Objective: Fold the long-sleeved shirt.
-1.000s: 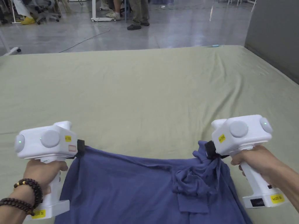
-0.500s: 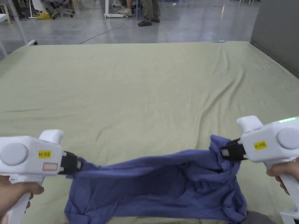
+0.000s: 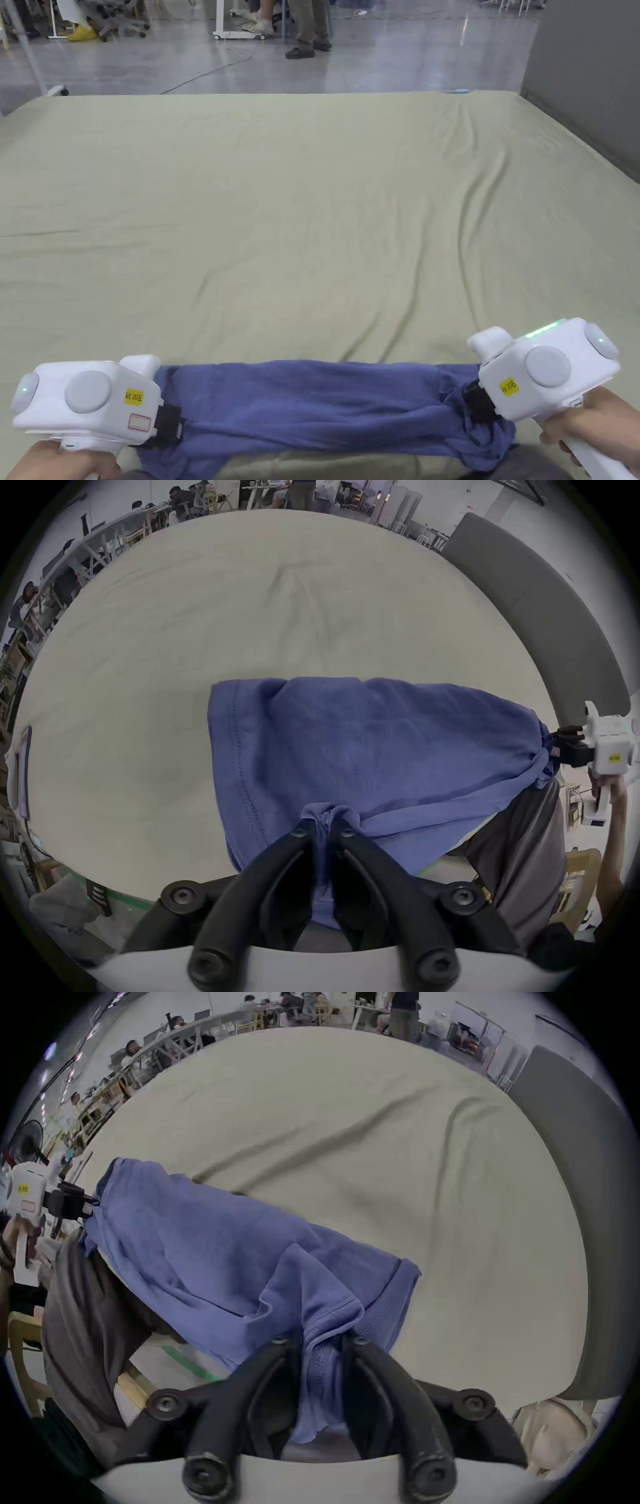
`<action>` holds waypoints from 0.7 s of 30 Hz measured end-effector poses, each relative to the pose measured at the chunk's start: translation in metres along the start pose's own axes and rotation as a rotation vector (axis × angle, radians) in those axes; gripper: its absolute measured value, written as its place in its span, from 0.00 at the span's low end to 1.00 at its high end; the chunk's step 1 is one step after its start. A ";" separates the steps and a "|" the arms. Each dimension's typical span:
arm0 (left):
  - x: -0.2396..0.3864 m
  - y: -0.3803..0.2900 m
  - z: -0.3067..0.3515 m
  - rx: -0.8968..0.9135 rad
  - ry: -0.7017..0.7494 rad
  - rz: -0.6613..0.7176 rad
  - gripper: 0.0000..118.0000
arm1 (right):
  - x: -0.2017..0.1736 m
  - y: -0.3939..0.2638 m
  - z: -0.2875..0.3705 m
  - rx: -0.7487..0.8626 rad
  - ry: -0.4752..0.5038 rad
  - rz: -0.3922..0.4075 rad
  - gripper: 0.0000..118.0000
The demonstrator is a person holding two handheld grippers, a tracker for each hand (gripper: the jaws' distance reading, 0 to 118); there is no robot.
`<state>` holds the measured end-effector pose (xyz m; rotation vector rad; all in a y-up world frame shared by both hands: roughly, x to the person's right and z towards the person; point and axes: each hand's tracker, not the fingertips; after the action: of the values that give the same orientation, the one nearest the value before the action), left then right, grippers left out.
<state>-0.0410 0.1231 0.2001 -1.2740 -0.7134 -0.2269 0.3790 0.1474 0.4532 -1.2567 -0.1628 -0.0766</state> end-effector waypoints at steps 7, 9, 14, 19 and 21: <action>0.010 0.005 0.073 0.189 -0.024 -0.014 1.00 | 0.017 0.004 0.083 0.219 -0.025 -0.072 0.88; 0.017 0.016 0.092 0.268 -0.009 0.007 1.00 | 0.015 0.015 0.101 0.300 -0.033 -0.116 0.88; 0.041 0.023 0.108 0.399 0.035 -0.040 0.00 | -0.007 0.037 0.106 0.390 -0.121 -0.120 0.00; 0.021 0.023 0.106 0.377 -0.092 0.045 0.00 | -0.025 0.041 0.097 0.381 -0.002 -0.132 0.00; -0.003 0.021 0.099 0.370 -0.150 0.116 0.00 | -0.033 0.040 0.095 0.374 0.006 -0.118 0.00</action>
<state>-0.0678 0.2205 0.1930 -0.9801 -0.7664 0.0950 0.3446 0.2491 0.4388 -0.8731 -0.2349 -0.1447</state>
